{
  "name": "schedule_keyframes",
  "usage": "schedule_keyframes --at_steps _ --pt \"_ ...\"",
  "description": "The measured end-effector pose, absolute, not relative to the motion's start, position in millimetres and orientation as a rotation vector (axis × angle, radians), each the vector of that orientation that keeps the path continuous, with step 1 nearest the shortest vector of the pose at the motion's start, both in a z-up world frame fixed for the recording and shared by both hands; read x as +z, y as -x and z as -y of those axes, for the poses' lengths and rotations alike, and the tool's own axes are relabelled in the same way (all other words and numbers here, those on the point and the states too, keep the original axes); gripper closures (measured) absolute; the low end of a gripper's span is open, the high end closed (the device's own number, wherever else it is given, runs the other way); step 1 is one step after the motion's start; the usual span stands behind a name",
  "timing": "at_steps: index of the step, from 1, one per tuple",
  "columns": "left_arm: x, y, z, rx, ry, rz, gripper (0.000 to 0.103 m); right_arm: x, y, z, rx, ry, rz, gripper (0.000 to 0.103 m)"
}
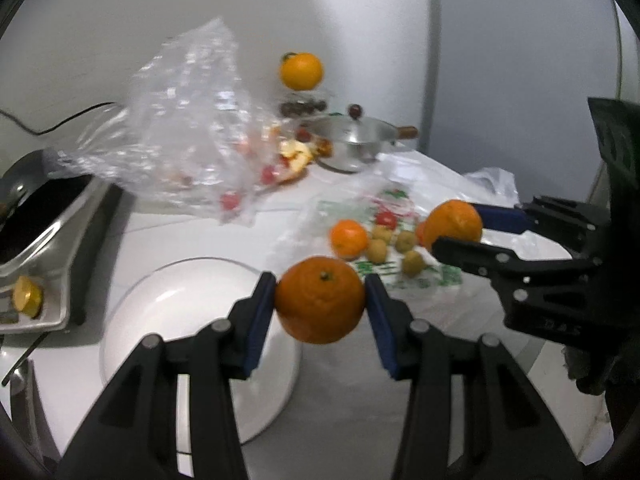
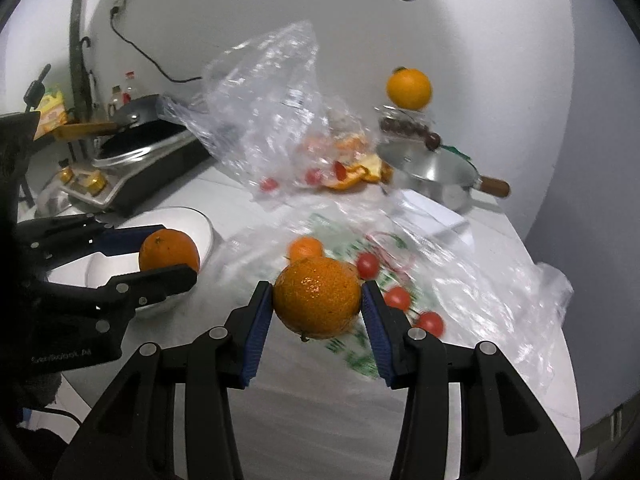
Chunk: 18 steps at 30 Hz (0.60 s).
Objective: Organize fruits
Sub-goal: 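Carry both oranges onto the white plate and open both tools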
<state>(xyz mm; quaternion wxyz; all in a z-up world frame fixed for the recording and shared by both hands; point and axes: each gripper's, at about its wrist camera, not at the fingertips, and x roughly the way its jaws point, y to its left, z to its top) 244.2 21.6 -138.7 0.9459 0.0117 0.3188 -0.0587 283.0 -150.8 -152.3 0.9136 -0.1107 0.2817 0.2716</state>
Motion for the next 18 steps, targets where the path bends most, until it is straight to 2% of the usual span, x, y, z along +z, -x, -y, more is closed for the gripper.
schedule_keyframes --at_steps 18 --pt "-153.9 -240.1 -108.1 0.056 0.047 -0.651 0.056 -154.1 -288.8 55.0 0.713 0.286 -0.578 0.055"
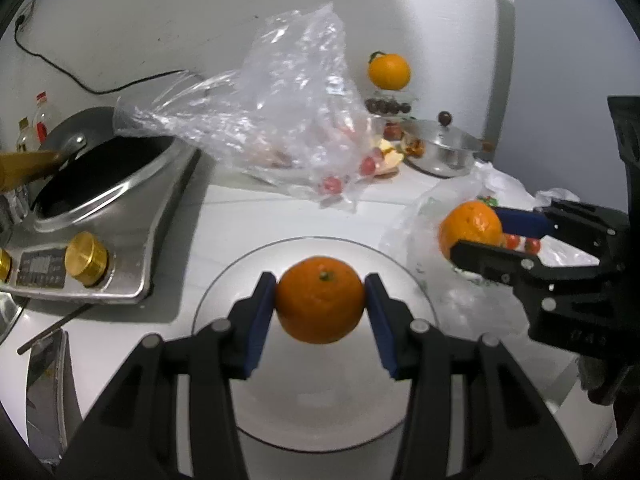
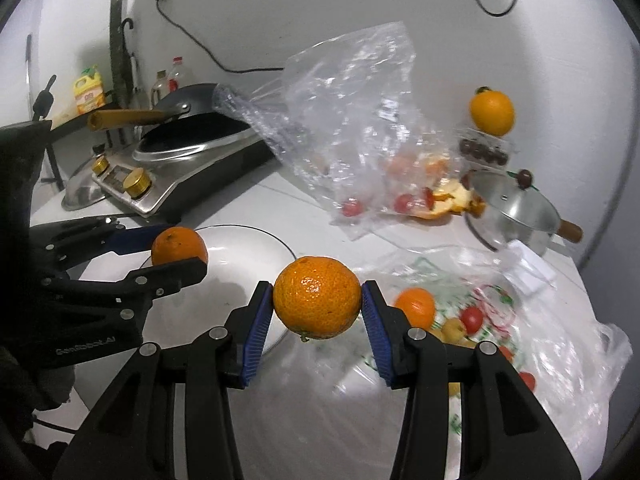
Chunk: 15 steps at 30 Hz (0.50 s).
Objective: Organize fruits
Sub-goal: 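Carry both oranges onto the white plate and open both tools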
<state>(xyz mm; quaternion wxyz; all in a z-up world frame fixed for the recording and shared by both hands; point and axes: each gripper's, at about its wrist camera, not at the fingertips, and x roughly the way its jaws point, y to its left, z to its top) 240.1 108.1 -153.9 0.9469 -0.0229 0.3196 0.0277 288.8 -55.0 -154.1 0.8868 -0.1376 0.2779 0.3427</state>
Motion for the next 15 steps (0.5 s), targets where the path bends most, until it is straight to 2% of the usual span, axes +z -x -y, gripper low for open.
schedule_keyframes --at_steps 15 --pt "-171.2 -259.8 -132.4 0.082 0.069 -0.685 0.056 -174.9 -318.4 10.0 0.780 0.313 -0.644 0.055"
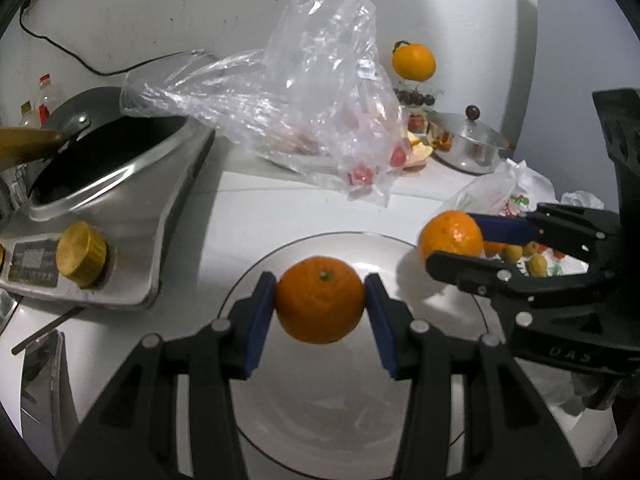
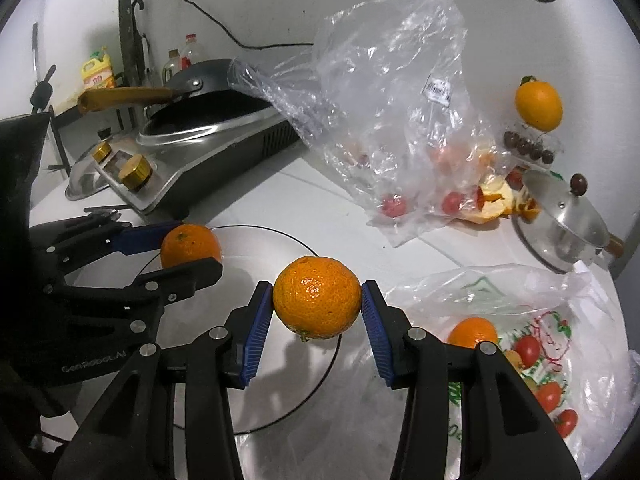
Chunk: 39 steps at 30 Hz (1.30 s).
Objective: Organize fruits
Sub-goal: 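Carry both oranges onto the white plate and open both tools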
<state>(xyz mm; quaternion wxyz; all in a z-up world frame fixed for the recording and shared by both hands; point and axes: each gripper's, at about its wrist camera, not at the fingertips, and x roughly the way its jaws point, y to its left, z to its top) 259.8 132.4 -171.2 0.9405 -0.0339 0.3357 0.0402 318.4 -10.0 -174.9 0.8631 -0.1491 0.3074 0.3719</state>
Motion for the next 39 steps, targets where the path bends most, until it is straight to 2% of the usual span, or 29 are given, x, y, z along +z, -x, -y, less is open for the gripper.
schedule_keyframes --at_steps 30,33,34,39 --pt "-183.9 -261.9 -135.9 0.081 0.116 -0.746 0.055 -189.8 -327.9 2.1 0.792 0.320 -0.703 0.055" --pt "-180.3 -259.7 -136.9 0.092 0.116 -0.734 0.051 -187.0 -325.3 2.9 0.789 0.325 -0.687 0.055" --pt "-179.5 -259.1 -137.3 0.094 0.116 -0.732 0.051 -186.1 -325.2 3.2 0.796 0.321 -0.689 0.049" --pt "-175.8 -255.4 -139.3 0.108 0.110 -0.728 0.050 -178.1 -321.5 7.4 0.786 0.314 -0.672 0.049"
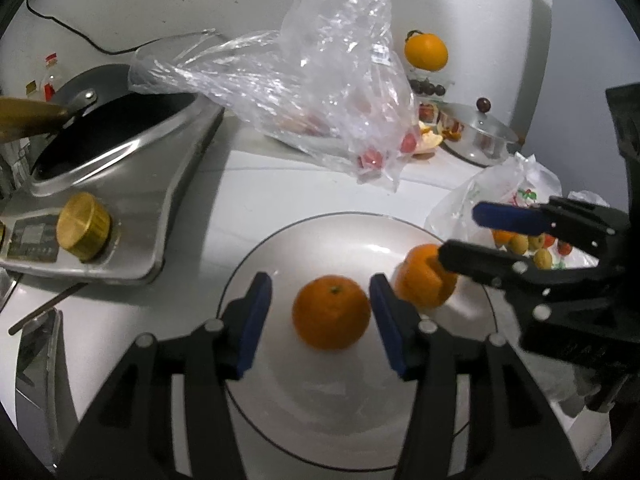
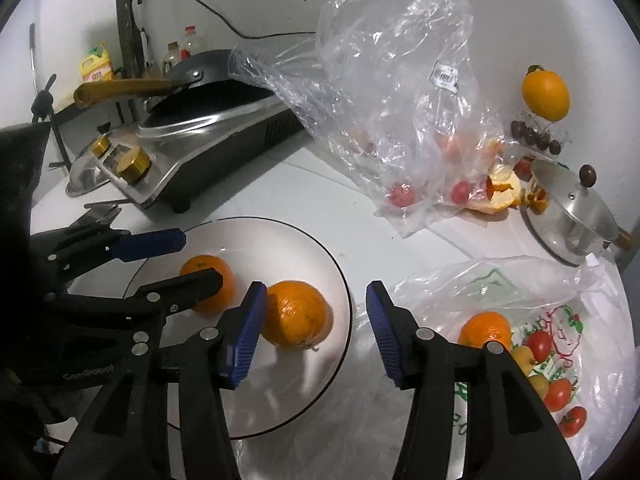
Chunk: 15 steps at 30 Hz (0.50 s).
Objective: Organize fruits
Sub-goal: 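Carry both oranges onto the white plate and open both tools, then move both open tools back over the bag of fruit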
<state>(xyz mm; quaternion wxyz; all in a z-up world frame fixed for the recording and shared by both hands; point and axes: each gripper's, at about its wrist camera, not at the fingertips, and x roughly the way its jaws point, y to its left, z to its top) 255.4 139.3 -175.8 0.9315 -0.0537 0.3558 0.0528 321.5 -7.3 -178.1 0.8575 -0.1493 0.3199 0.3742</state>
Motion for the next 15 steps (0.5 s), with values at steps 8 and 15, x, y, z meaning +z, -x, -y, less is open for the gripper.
schedule_keyframes --at_steps 8,15 --pt "-161.4 -243.4 -133.2 0.125 0.108 -0.683 0.030 -160.6 -309.8 29.6 0.747 0.285 -0.628 0.049" --pt "-146.5 -240.3 -102.6 0.088 0.089 -0.643 0.030 -151.0 -304.1 71.6 0.676 0.270 -0.605 0.049"
